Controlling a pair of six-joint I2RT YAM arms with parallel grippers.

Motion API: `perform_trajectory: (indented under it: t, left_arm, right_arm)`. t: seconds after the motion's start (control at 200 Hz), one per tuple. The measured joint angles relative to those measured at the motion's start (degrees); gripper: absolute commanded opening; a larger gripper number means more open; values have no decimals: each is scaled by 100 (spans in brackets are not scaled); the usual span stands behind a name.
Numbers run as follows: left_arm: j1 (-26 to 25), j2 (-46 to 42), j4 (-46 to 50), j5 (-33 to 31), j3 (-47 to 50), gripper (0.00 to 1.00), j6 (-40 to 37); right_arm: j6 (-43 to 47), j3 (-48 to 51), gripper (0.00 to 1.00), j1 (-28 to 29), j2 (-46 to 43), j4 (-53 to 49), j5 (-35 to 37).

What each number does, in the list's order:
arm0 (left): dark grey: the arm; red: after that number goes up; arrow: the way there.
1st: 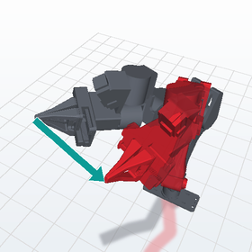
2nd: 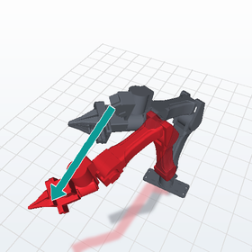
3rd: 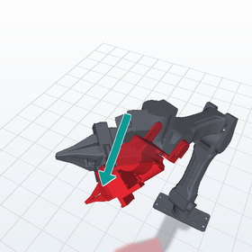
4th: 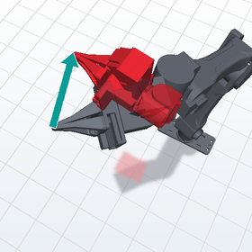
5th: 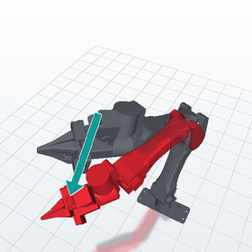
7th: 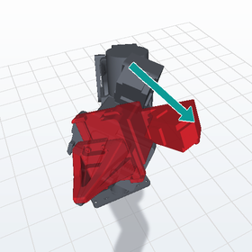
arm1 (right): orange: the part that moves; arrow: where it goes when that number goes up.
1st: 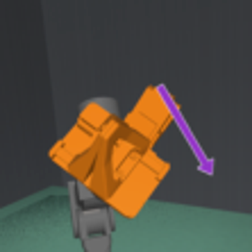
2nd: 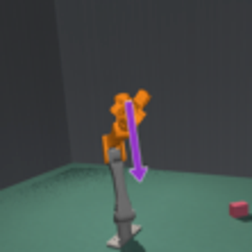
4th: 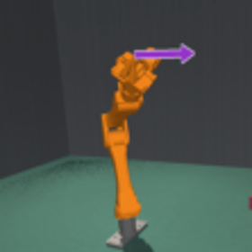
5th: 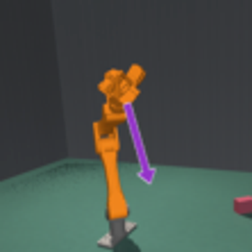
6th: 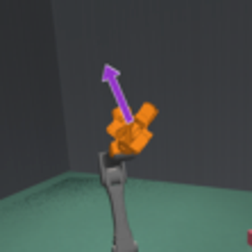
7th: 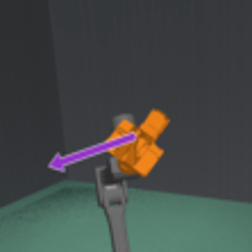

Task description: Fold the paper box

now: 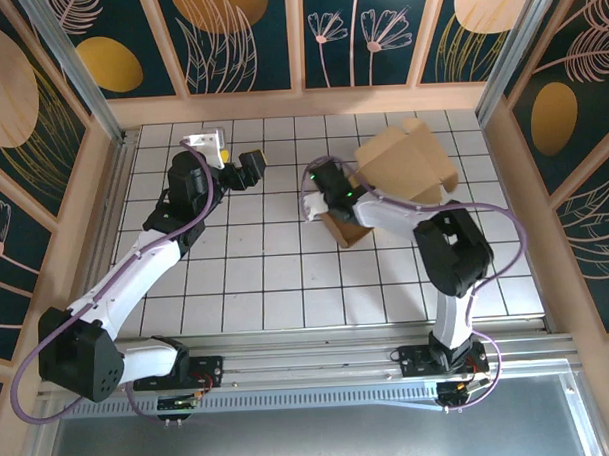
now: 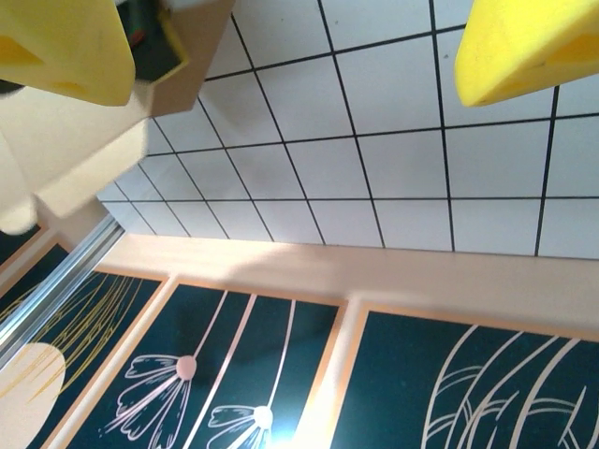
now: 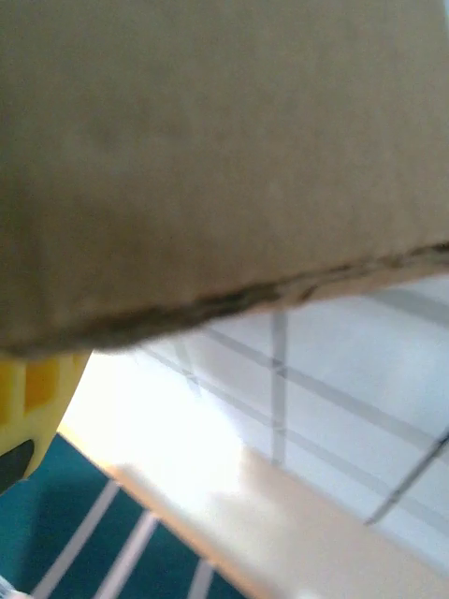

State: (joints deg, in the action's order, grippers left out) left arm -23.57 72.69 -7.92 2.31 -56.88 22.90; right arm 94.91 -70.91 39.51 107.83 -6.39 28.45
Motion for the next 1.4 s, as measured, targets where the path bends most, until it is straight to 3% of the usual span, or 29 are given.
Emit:
perform_trajectory:
  t: [0.11, 0.435, 0.491, 0.566, 0.671, 0.776, 0.841, 0.991, 1.111, 1.261, 1.401]
  left_arm:
    - [0, -181, -103, -7, 236, 89, 0]
    - [0, -319, -232, -26, 376, 89, -20]
    - [0, -278, -258, -9, 376, 89, -17]
    - [0, -155, -282, 66, 374, 89, -11]
    - [0, 219, -149, 245, 260, 86, 111]
    - [0, 892, 151, 599, -195, 80, 256]
    - [0, 1287, 295, 898, -428, 78, 337]
    - [-118, 2210, 835, 1429, -955, 77, 398]
    - [-382, 2535, 1189, 1508, -1086, 77, 393]
    - [-603, 2527, 1292, 1661, -1084, 78, 396]
    - [-601, 2441, 1294, 1696, -999, 78, 391]
  right_arm:
    - [514, 94, 31, 365, 319, 282, -155]
    - [634, 249, 46, 507, -46, 398, -457]
    - [442, 289, 47, 507, -260, 291, -452]
    - [-94, 249, 55, 511, -516, 140, -455]
    - [-1904, -184, 63, 535, -708, -223, -411]
    - [-5049, -852, 66, 424, -872, -807, -229]
    - [-7243, -960, 68, 22, -1193, -1226, -597]
    - [-10765, 767, 69, -1401, -2542, -1106, -1867]
    - [-12126, 1665, 70, -1593, -2658, -1307, -2363]
    - [-12889, 2039, 69, -1674, -2291, -1128, -3023]
    - [-13243, 2203, 42, -1707, -1878, -551, -3289]
